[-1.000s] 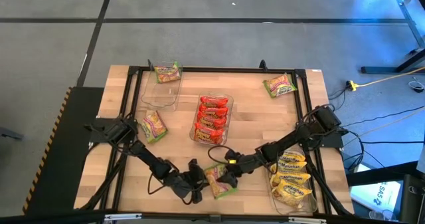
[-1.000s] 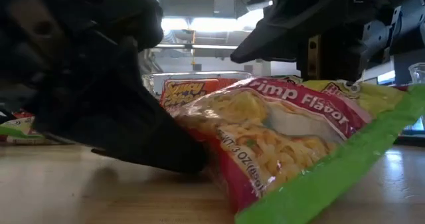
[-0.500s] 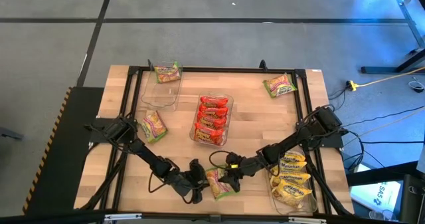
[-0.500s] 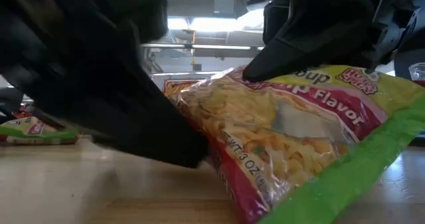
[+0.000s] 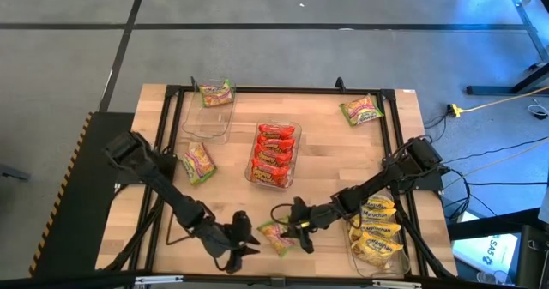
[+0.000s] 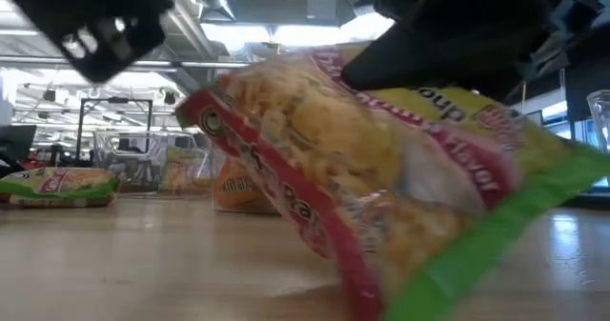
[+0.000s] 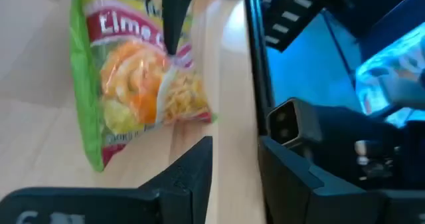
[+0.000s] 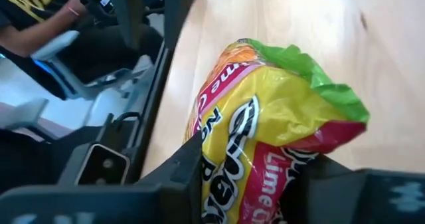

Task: Sort Maruchan noodles
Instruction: Put the bottom green noodle pack into the top transparent bin

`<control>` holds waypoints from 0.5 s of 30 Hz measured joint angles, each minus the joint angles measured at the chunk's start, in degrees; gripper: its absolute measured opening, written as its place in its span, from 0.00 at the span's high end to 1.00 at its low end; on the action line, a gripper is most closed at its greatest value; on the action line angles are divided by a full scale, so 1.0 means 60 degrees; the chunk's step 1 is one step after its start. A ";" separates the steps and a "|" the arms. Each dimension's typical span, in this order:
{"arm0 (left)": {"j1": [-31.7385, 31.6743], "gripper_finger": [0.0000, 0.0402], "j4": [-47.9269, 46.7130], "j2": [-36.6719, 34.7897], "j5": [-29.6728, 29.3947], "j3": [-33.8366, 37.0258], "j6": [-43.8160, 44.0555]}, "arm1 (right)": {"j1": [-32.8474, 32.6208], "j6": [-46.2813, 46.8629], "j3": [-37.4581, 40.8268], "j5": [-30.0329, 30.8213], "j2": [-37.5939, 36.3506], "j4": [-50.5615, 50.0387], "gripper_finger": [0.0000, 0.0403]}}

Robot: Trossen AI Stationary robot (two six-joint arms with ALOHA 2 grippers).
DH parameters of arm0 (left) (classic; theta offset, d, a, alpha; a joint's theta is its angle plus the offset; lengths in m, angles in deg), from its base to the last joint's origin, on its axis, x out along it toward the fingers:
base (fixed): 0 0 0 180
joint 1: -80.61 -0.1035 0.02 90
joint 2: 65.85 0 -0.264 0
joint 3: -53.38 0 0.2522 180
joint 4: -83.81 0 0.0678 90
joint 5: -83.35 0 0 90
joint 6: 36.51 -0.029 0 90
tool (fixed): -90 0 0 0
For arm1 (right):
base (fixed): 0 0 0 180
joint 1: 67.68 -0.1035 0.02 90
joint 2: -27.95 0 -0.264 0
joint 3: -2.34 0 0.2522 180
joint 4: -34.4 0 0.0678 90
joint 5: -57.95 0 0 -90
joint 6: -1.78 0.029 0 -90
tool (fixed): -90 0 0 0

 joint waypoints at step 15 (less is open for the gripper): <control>-0.1320 0.51 -0.1149 -0.0986 0.0828 -0.0007 0.0561 | 0.0002 -0.1795 -0.0152 0.0929 0.0018 0.0125 0.72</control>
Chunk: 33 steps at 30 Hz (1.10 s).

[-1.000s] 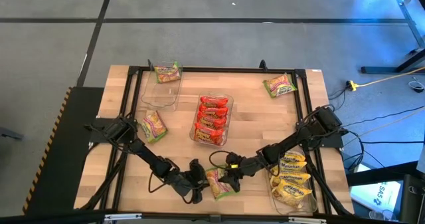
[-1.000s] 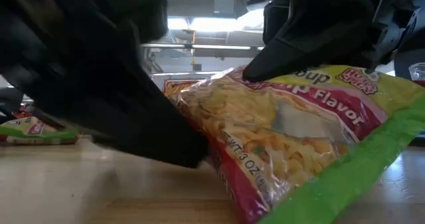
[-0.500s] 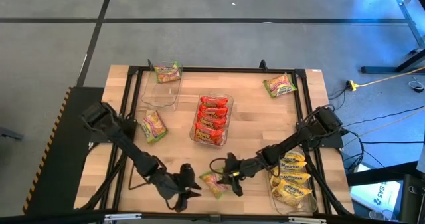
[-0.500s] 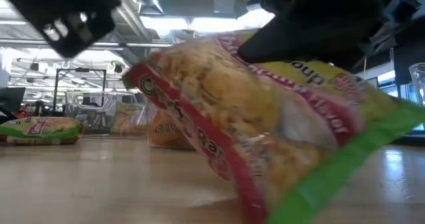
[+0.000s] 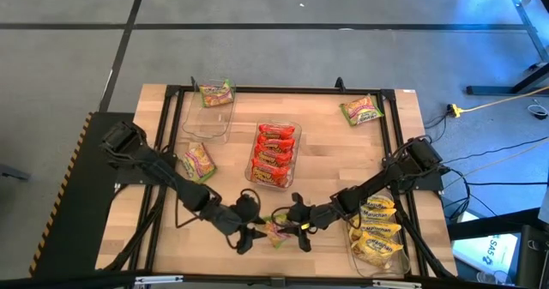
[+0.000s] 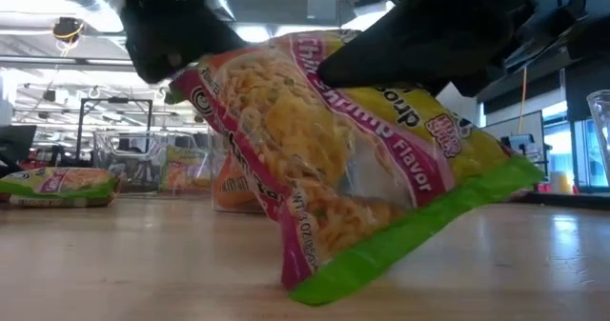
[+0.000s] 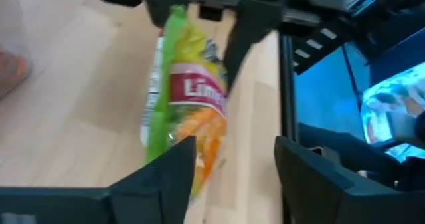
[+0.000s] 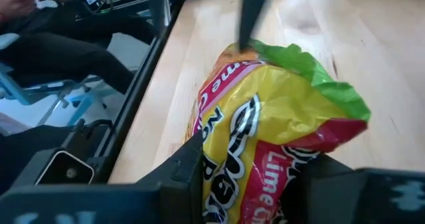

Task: Sort Maruchan noodles
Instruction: Put the bottom green noodle pack into the top transparent bin

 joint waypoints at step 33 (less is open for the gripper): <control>-0.0709 0.42 -0.0349 0.0024 0.1303 0.0011 -0.0256 | -0.0033 -0.0796 -0.0638 0.0004 0.0015 0.0010 0.71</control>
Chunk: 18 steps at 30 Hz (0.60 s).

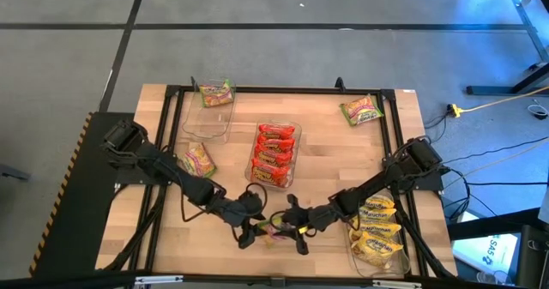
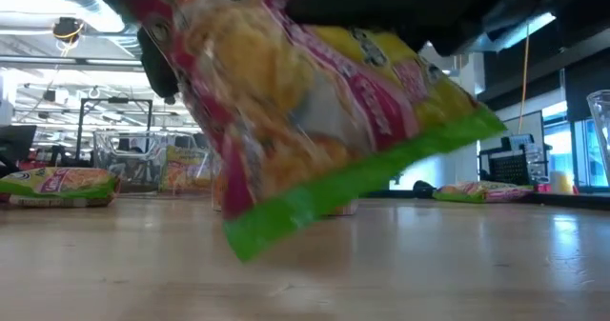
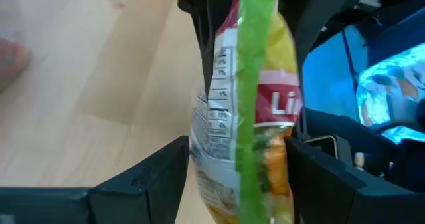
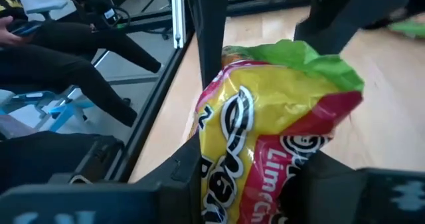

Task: Sort Maruchan noodles
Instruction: Put the bottom green noodle pack into the top transparent bin

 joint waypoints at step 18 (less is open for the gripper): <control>0.0011 0.62 0.0004 0.0044 0.0724 -0.0011 -0.0075 | 0.0245 -0.0246 -0.1130 -0.0425 0.0000 -0.1409 0.62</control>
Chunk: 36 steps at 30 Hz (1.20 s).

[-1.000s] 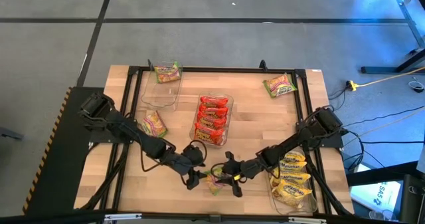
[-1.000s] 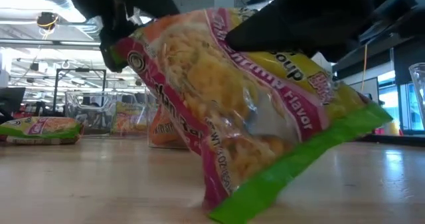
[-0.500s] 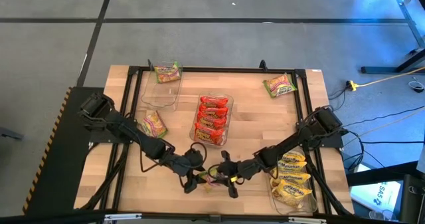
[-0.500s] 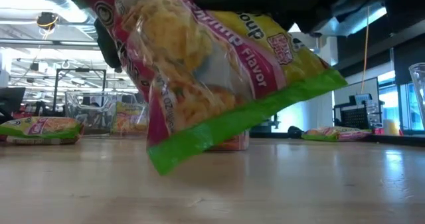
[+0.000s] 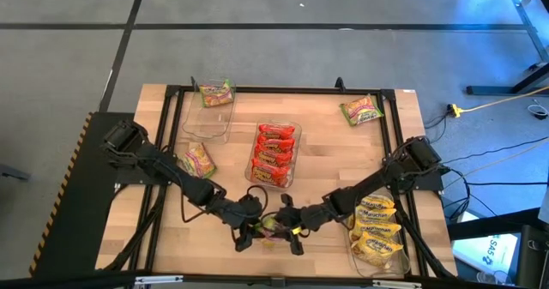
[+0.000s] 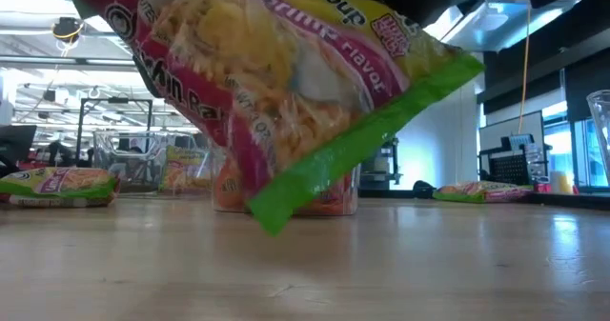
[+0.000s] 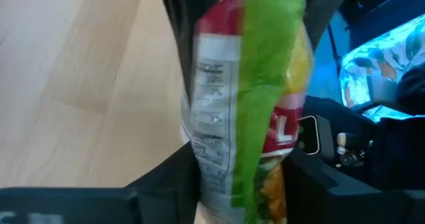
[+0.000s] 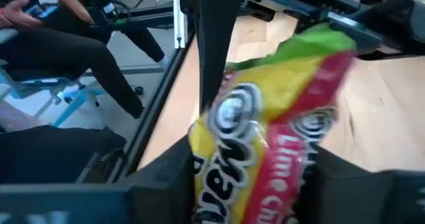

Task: Sort Maruchan noodles
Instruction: Put the bottom green noodle pack into the top transparent bin

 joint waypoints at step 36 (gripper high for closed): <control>0.2122 0.70 0.3236 -0.0838 -0.5673 0.0011 -0.6213 | -0.2738 0.0740 0.0066 0.3214 -0.2312 -0.6942 0.36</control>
